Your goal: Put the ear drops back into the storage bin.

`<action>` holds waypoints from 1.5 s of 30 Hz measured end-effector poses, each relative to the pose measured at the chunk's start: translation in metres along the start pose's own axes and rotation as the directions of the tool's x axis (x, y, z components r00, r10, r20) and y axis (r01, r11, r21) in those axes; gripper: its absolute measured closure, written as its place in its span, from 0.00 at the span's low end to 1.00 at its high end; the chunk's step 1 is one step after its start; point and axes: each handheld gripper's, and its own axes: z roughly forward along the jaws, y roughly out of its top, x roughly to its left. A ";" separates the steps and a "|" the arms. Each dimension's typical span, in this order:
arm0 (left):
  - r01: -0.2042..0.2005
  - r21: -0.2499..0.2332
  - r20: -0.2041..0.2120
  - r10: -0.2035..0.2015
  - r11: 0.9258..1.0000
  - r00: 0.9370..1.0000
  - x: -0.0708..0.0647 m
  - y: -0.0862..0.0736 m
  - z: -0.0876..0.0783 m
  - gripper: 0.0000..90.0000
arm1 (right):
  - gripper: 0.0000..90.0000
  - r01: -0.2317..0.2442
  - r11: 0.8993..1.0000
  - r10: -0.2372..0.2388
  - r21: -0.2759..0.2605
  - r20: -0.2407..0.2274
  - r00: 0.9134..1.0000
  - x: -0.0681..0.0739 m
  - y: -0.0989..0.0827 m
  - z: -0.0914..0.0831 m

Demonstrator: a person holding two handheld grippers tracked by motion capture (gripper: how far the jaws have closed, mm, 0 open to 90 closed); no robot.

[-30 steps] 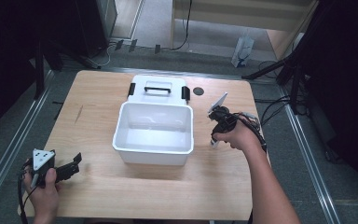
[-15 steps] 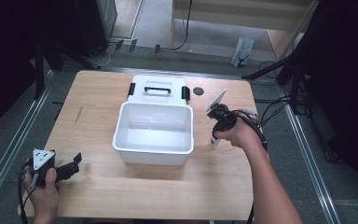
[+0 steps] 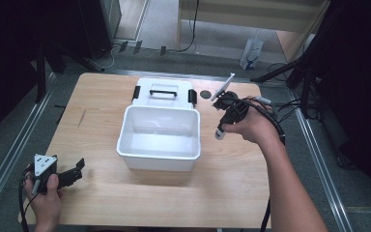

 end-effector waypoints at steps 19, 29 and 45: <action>0.002 -0.001 0.002 -0.002 1.000 1.000 0.000 0.000 0.000 0.09 | 0.81 0.100 0.992 -0.100 -0.075 0.005 0.995 0.035 0.030 -0.043; 0.002 0.000 0.003 -0.002 1.000 1.000 0.000 0.000 0.000 0.08 | 0.81 0.138 0.987 -0.139 -0.077 -0.003 0.990 0.048 0.038 -0.043; 0.002 -0.001 0.003 -0.002 1.000 1.000 0.000 0.000 0.000 0.08 | 0.81 0.192 0.979 -0.194 -0.064 -0.021 0.981 0.065 0.046 -0.029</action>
